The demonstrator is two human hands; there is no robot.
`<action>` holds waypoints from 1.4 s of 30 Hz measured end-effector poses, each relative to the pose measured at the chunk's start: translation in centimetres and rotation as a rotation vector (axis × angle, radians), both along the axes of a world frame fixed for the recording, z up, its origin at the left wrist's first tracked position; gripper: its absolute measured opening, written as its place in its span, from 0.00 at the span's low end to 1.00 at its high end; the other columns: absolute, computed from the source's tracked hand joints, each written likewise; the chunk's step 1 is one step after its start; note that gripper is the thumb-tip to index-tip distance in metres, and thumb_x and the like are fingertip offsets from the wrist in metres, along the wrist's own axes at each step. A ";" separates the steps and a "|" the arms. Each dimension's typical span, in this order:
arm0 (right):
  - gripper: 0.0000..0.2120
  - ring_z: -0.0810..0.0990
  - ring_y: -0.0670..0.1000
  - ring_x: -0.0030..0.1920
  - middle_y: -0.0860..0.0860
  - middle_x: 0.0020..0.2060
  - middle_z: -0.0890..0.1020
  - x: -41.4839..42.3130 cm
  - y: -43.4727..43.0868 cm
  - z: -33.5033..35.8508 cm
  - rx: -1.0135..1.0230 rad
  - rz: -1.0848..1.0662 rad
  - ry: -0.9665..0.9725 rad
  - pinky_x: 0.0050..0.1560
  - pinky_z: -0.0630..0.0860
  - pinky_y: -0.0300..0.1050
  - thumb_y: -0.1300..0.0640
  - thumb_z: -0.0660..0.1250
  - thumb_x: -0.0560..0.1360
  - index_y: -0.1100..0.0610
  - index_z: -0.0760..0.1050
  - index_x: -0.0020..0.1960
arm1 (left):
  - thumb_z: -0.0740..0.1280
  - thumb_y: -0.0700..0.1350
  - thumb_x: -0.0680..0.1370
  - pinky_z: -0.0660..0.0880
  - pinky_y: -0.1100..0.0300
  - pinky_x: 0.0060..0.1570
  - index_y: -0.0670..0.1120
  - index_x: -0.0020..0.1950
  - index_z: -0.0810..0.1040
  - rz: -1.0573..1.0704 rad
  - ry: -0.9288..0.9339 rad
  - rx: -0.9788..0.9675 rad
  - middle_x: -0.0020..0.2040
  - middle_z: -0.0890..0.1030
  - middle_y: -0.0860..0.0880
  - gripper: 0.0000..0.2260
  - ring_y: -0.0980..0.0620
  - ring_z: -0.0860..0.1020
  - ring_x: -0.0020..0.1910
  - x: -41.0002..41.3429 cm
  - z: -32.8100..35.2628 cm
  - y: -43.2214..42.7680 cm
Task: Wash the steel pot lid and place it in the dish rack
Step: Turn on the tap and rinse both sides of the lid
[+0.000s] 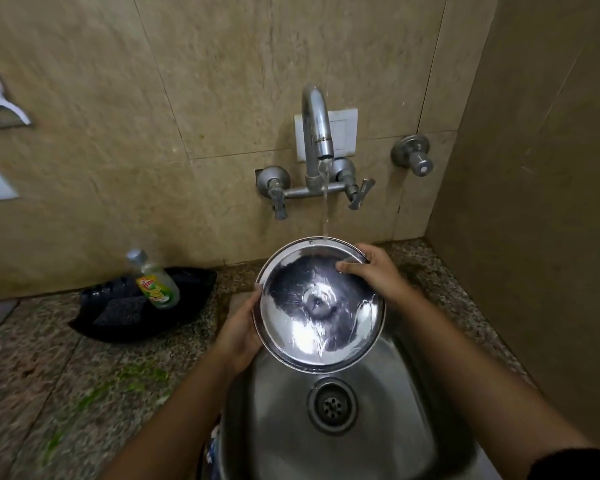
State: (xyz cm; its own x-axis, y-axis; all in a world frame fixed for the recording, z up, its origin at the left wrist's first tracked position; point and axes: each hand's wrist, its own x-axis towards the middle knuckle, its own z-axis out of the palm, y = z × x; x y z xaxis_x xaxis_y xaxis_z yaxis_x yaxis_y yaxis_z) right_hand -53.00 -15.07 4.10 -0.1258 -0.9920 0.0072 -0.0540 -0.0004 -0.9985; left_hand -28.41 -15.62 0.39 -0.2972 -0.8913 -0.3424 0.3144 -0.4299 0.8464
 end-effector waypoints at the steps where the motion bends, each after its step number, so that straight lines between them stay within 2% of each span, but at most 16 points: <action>1: 0.10 0.81 0.52 0.38 0.56 0.39 0.82 -0.4 0.2 -0.3 0.000 -0.039 -0.018 0.41 0.78 0.43 0.68 0.72 0.69 0.63 0.79 0.49 | 0.59 0.52 0.80 0.76 0.49 0.59 0.43 0.61 0.79 -0.007 -0.011 0.009 0.60 0.81 0.41 0.18 0.44 0.79 0.60 -0.4 0.0 0.1; 4: 0.07 0.80 0.52 0.37 0.57 0.38 0.82 -2.1 1.0 -0.5 -0.002 -0.142 -0.080 0.42 0.77 0.43 0.70 0.72 0.67 0.64 0.78 0.44 | 0.61 0.53 0.79 0.79 0.52 0.50 0.44 0.60 0.80 -0.051 -0.061 0.004 0.56 0.84 0.43 0.17 0.45 0.81 0.56 -2.2 0.1 0.2; 7: 0.07 0.81 0.48 0.32 0.53 0.34 0.83 -3.9 1.5 -0.3 -0.024 -0.218 -0.095 0.36 0.78 0.39 0.70 0.72 0.66 0.61 0.78 0.39 | 0.62 0.51 0.79 0.79 0.52 0.49 0.45 0.59 0.80 -0.058 -0.036 -0.016 0.53 0.85 0.44 0.15 0.47 0.83 0.52 -4.7 1.0 -0.3; 11: 0.06 0.82 0.52 0.38 0.53 0.38 0.83 -5.4 0.4 -0.5 -0.052 -0.303 0.046 0.40 0.76 0.44 0.63 0.74 0.68 0.56 0.79 0.43 | 0.65 0.49 0.78 0.80 0.49 0.50 0.42 0.56 0.81 0.021 -0.011 -0.022 0.50 0.85 0.43 0.13 0.45 0.83 0.48 -7.4 2.3 -1.6; 14: 0.11 0.80 0.54 0.51 0.54 0.50 0.81 -5.4 -0.7 -0.9 -0.063 -0.315 0.377 0.47 0.74 0.44 0.54 0.70 0.74 0.55 0.76 0.55 | 0.66 0.50 0.77 0.78 0.45 0.54 0.39 0.60 0.79 0.076 0.004 0.015 0.53 0.82 0.39 0.18 0.42 0.82 0.48 -7.9 2.4 -2.6; 17: 0.22 0.69 0.56 0.67 0.56 0.67 0.71 -5.1 -0.5 -2.6 -0.140 -0.312 0.857 0.66 0.67 0.52 0.52 0.63 0.78 0.55 0.66 0.70 | 0.64 0.51 0.78 0.81 0.48 0.46 0.38 0.62 0.77 0.125 0.030 0.069 0.50 0.83 0.41 0.20 0.43 0.82 0.45 -6.9 2.3 -3.1; 20: 0.25 0.68 0.55 0.69 0.52 0.69 0.71 -4.8 1.1 -4.5 -0.354 -0.122 1.075 0.68 0.66 0.57 0.63 0.63 0.73 0.49 0.69 0.69 | 0.63 0.54 0.78 0.81 0.53 0.33 0.41 0.62 0.77 0.144 0.054 0.175 0.51 0.82 0.41 0.20 0.43 0.81 0.46 -4.7 1.6 -3.3; 23: 0.35 0.68 0.53 0.70 0.49 0.70 0.72 -4.7 2.5 -6.3 -0.475 0.093 1.346 0.70 0.63 0.54 0.69 0.70 0.64 0.47 0.71 0.67 | 0.63 0.55 0.77 0.79 0.50 0.41 0.42 0.62 0.77 0.189 0.041 0.216 0.58 0.80 0.40 0.21 0.41 0.79 0.51 -2.4 0.9 -3.4; 25: 0.29 0.68 0.52 0.70 0.48 0.69 0.74 -4.1 3.0 -6.5 -0.575 0.165 1.383 0.68 0.57 0.47 0.63 0.72 0.67 0.48 0.73 0.66 | 0.60 0.56 0.78 0.75 0.49 0.44 0.42 0.60 0.78 0.181 0.030 0.238 0.55 0.82 0.41 0.20 0.41 0.78 0.49 -1.5 0.7 -3.2; 29: 0.14 0.75 0.49 0.64 0.47 0.59 0.81 -2.2 2.8 -3.6 -0.709 0.228 1.237 0.67 0.60 0.46 0.52 0.62 0.75 0.51 0.79 0.59 | 0.59 0.48 0.80 0.76 0.53 0.30 0.41 0.43 0.77 0.106 -0.132 0.378 0.27 0.82 0.42 0.13 0.43 0.80 0.33 -0.2 0.4 -3.0; 31: 0.13 0.78 0.48 0.54 0.50 0.50 0.83 -1.1 2.7 -1.6 -0.639 0.243 1.069 0.60 0.68 0.45 0.52 0.59 0.77 0.54 0.80 0.53 | 0.59 0.42 0.79 0.77 0.56 0.21 0.37 0.41 0.75 0.092 -0.198 0.419 0.32 0.82 0.38 0.12 0.43 0.82 0.27 0.1 0.4 -2.8; 33: 0.11 0.78 0.50 0.48 0.54 0.45 0.82 0.1 2.7 0.0 -0.424 0.249 0.744 0.51 0.73 0.45 0.53 0.60 0.79 0.58 0.78 0.50 | 0.60 0.44 0.78 0.81 0.45 0.31 0.32 0.44 0.79 0.064 -0.091 0.422 0.46 0.81 0.32 0.16 0.34 0.81 0.40 0.3 0.4 -2.6; 36: 0.09 0.78 0.54 0.42 0.58 0.39 0.79 0.9 1.4 0.5 -0.244 0.094 0.334 0.44 0.73 0.46 0.57 0.62 0.79 0.63 0.76 0.47 | 0.55 0.63 0.76 0.77 0.39 0.48 0.36 0.56 0.81 -0.102 -0.088 0.401 0.52 0.82 0.34 0.32 0.34 0.78 0.52 -0.1 0.4 -2.2; 38: 0.09 0.75 0.53 0.37 0.55 0.34 0.75 1.0 0.3 0.4 -0.156 -0.051 0.156 0.40 0.71 0.46 0.57 0.63 0.78 0.62 0.75 0.42 | 0.48 0.72 0.73 0.78 0.47 0.44 0.44 0.61 0.79 -0.206 -0.203 0.390 0.48 0.84 0.41 0.38 0.41 0.81 0.46 -0.4 1.1 -1.9; 40: 0.08 0.71 0.53 0.33 0.55 0.31 0.73 0.9 -0.4 0.5 -0.047 -0.131 0.003 0.34 0.69 0.45 0.59 0.63 0.78 0.59 0.74 0.40 | 0.46 0.69 0.76 0.78 0.52 0.38 0.48 0.60 0.78 -0.161 -0.191 0.295 0.47 0.84 0.44 0.33 0.45 0.81 0.44 -0.6 1.8 -1.6; 42: 0.07 0.73 0.54 0.34 0.57 0.33 0.75 0.4 -0.6 0.2 0.012 -0.194 -0.090 0.35 0.70 0.45 0.59 0.64 0.77 0.60 0.76 0.43 | 0.52 0.60 0.80 0.79 0.55 0.37 0.47 0.60 0.77 -0.061 -0.155 0.155 0.45 0.85 0.46 0.23 0.48 0.83 0.43 -1.0 2.3 -1.7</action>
